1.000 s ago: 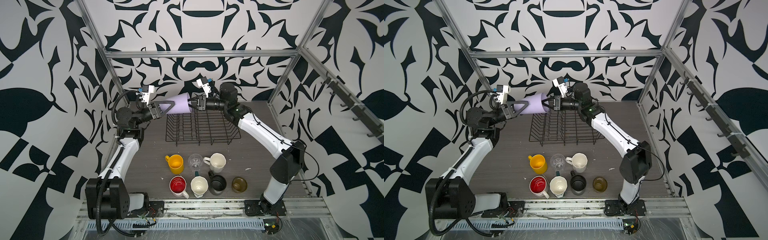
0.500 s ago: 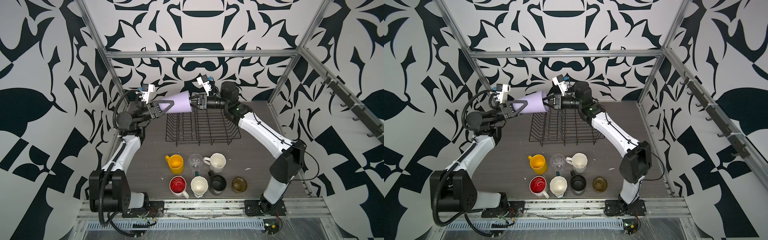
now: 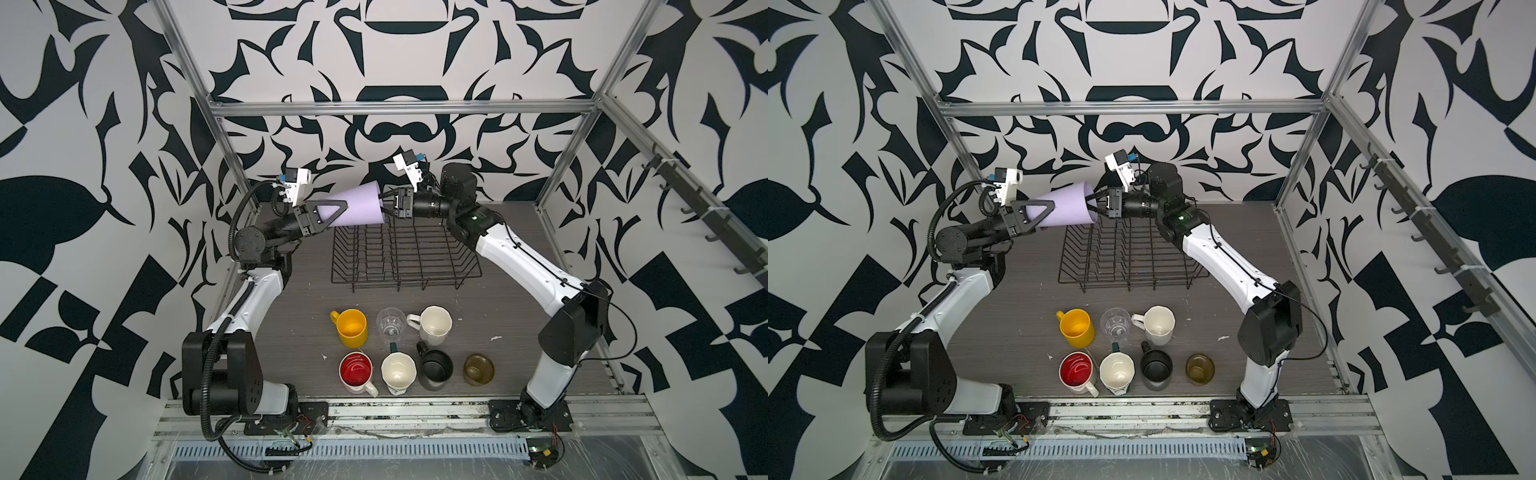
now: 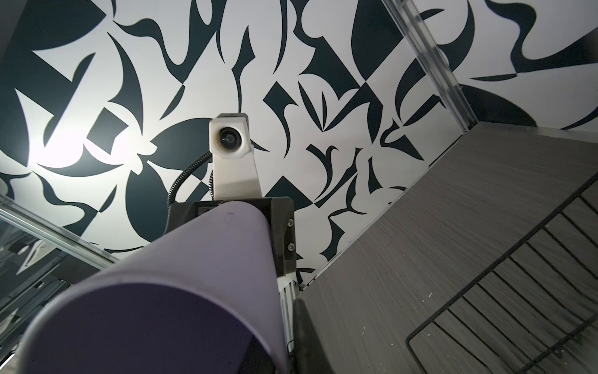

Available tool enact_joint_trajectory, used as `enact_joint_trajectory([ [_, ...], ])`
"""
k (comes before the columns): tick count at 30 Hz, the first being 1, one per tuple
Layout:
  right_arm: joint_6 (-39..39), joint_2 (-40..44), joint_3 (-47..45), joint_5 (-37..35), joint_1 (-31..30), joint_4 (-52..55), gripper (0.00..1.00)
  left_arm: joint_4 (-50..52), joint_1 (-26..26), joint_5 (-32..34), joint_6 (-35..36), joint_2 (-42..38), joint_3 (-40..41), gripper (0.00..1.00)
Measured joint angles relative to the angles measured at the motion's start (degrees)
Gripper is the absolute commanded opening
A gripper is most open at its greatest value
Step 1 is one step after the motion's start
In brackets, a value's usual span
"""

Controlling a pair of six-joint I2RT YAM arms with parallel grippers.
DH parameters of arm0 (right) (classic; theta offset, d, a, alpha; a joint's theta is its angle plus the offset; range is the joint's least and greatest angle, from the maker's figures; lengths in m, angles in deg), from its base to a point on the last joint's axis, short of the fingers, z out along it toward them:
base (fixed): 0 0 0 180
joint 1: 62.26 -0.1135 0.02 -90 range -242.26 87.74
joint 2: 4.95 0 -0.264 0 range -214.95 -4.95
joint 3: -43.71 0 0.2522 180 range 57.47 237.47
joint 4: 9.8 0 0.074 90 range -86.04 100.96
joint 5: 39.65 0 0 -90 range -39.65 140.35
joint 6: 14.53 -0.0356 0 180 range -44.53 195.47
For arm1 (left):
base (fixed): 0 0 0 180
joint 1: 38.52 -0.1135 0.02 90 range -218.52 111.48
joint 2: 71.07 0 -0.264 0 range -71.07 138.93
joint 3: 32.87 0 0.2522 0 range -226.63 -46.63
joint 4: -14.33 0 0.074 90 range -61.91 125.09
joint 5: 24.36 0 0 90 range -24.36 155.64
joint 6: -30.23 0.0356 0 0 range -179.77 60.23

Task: Load cups into a dish rack
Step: Place the cup upside down at the dish rack.

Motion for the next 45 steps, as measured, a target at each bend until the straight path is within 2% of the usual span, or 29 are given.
enact_joint_trajectory([
  [6,1.20,0.04,0.09,-1.64,0.55,2.36,0.42,2.03,-0.31,-0.59,1.38,-0.44,-0.48,0.00],
  [9,2.19,0.66,-0.02,-3.19,1.25,4.90,0.49,9.86,-0.46,-0.48,6.80,-2.14,-0.81,0.00],
  [13,3.43,5.62,-4.63,-7.52,4.74,8.46,0.62,35.87,-0.68,2.62,24.24,-7.43,-4.74,0.00],
  [17,6.60,14.86,-13.07,-14.62,10.60,13.33,0.69,63.65,-0.66,11.02,43.12,-11.54,-14.69,0.00],
  [19,8.98,19.37,-16.24,-19.23,13.09,16.63,0.74,72.46,-0.66,14.91,49.00,-12.00,-18.73,0.00],
  [22,12.76,24.81,-19.10,-24.68,14.47,21.64,0.93,82.71,-0.66,20.04,54.80,-10.43,-23.47,0.00],
  [23,14.43,26.43,-19.76,-26.18,14.56,23.45,0.95,85.70,-0.66,21.75,56.22,-9.22,-24.98,0.00],
  [28,20.48,31.85,-21.59,-32.87,14.86,30.53,0.96,97.57,-0.66,29.73,60.02,-1.01,-29.94,0.00],
  [34,24.17,34.67,-23.65,-38.99,15.13,37.38,0.94,109.55,0.63,38.77,63.04,7.87,-37.62,0.00],
  [45,27.50,36.54,-27.89,-43.15,15.23,44.13,0.93,123.51,7.10,53.59,68.91,22.75,-58.55,0.00],
])
